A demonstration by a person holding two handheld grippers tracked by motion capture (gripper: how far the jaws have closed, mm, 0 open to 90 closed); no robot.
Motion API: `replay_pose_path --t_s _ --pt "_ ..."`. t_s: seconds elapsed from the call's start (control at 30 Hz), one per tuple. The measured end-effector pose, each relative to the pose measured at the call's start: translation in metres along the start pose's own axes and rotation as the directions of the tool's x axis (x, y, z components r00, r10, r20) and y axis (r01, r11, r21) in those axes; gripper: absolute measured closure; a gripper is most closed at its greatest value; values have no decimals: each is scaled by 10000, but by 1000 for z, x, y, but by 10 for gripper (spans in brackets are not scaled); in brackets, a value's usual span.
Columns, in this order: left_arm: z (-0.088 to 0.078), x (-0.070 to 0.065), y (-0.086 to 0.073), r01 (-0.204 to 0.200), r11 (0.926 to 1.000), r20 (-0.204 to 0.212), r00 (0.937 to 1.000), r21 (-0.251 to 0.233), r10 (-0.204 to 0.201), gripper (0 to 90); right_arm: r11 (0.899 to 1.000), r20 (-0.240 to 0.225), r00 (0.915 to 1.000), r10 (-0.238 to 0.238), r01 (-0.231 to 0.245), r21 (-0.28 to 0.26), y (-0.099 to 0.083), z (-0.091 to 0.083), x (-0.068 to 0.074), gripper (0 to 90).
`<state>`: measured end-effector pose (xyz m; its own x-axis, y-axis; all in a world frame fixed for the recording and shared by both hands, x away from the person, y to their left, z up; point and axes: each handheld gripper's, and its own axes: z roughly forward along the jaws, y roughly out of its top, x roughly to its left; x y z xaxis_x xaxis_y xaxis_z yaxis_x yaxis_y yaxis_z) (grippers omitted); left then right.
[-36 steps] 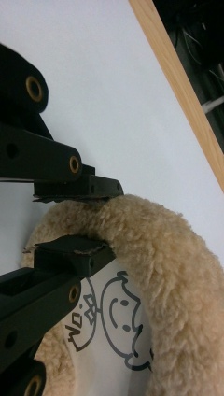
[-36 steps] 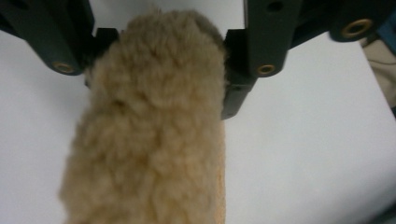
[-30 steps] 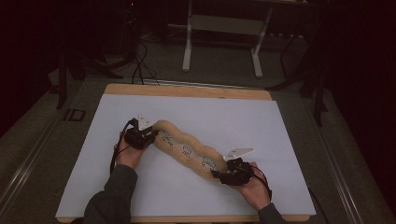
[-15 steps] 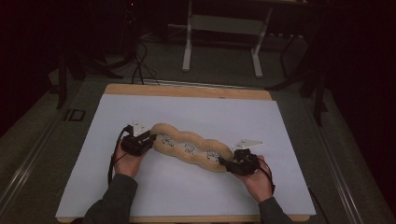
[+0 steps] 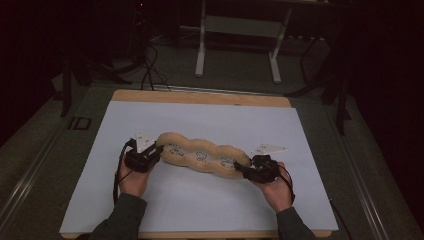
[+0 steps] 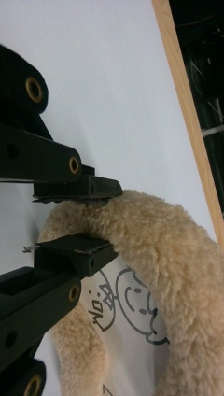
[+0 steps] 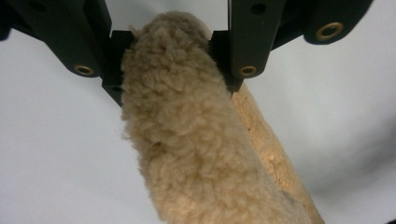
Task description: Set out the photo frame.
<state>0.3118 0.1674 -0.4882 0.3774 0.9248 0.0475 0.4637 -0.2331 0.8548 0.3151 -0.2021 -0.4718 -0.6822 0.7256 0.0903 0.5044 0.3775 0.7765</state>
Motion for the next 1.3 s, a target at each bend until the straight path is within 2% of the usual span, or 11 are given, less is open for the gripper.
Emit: replay_pose_path --t_s 0.1,0.33,0.47,0.83,1.3 --pt "-3 -1 0 32 10000 -48 10000 -55 -32 731 9998 10 9999 124 -124 -167 2 -1 -2 609" --pt "-8 -6 -2 74 10000 -326 9994 -35 -75 731 9998 255 9996 113 -109 -155 3 1 -3 588" --pt "-8 -8 -5 201 9998 -383 9991 81 -198 730 9996 330 9991 257 -253 -144 4 5 -6 570" --pt "-2 -15 -11 226 9992 -612 9979 334 -205 729 9994 506 9982 317 -324 130 3 21 -17 528" --pt "-3 -19 -14 213 9990 -718 9972 398 -184 727 9991 329 9987 395 -401 170 1 30 -26 510"
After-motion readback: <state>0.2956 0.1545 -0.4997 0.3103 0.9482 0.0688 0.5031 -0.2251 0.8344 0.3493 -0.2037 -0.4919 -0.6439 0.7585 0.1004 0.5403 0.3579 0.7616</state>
